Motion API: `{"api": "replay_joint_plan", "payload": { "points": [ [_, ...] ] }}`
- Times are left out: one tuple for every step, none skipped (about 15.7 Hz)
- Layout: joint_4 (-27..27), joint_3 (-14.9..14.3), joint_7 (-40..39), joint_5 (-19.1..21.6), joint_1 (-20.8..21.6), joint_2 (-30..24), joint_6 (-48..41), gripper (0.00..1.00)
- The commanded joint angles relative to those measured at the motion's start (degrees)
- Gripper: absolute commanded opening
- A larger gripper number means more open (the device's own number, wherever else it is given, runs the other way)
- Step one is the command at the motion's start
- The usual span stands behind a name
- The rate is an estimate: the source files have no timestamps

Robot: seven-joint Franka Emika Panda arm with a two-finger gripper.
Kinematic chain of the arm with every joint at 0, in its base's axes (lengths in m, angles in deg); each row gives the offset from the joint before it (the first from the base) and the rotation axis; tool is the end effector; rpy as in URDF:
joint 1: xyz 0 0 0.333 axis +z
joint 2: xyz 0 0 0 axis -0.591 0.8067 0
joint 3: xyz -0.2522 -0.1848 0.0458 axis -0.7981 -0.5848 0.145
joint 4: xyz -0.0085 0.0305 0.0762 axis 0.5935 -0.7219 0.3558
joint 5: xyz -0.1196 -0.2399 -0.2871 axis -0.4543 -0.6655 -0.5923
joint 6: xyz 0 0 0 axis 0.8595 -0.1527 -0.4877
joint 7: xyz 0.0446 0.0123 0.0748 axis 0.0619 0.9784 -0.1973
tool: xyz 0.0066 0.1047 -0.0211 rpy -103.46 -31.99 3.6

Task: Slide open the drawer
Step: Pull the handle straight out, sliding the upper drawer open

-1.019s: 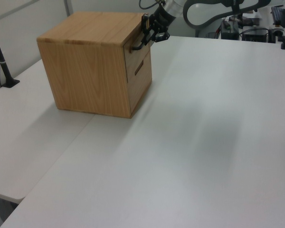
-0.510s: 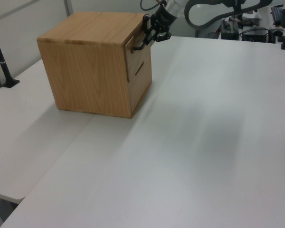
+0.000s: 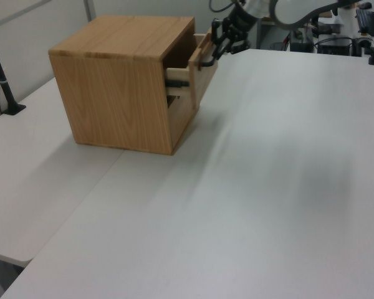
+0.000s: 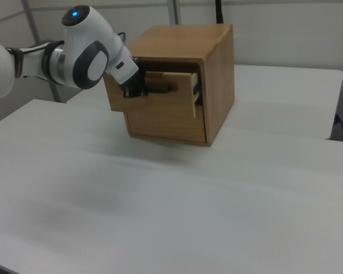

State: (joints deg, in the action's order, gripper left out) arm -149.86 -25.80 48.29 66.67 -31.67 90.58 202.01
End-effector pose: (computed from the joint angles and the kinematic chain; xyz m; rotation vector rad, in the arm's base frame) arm 0.6529 0.0005 0.5398 -2.0709 1.6685 -0.6499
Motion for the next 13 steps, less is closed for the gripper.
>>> {"api": "replay_joint_plan", "payload": {
  "points": [
    [-8.5, -0.6, -6.9, 2.9, 0.2, -9.6, 0.5, 0.0],
    [-9.8, -0.6, -8.1, 3.5, 0.1, -10.8, 0.5, 0.0],
    [-11.6, -0.6, -9.7, 4.5, -0.1, -12.5, 0.5, 0.0],
    [-13.2, -0.6, -11.6, 5.6, -0.3, -13.9, 0.4, 0.0],
    [-14.7, -0.6, -13.5, 6.9, -0.3, -15.3, 0.4, 0.0],
    [-16.0, -0.6, -15.1, 8.0, -0.4, -16.7, 0.1, 0.0],
    [-16.9, -0.6, -16.7, 9.1, -0.6, -17.9, -1.0, 0.0],
    [-17.6, -0.6, -18.2, 10.0, -0.7, -18.9, -2.5, 0.0],
    [-18.3, -0.7, -19.5, 11.4, -1.2, -20.0, -3.5, 0.0],
    [-19.0, -0.9, -20.6, 12.5, -1.4, -20.9, -4.0, 0.0],
    [-19.2, -1.0, -21.2, 13.2, -1.4, -21.2, -4.7, 0.0],
    [-19.2, -1.0, -21.3, 13.3, -1.5, -21.1, -5.5, 0.03],
    [-19.2, -1.0, -21.4, 13.3, -1.5, -21.1, -6.0, 0.07]
  ]
}}
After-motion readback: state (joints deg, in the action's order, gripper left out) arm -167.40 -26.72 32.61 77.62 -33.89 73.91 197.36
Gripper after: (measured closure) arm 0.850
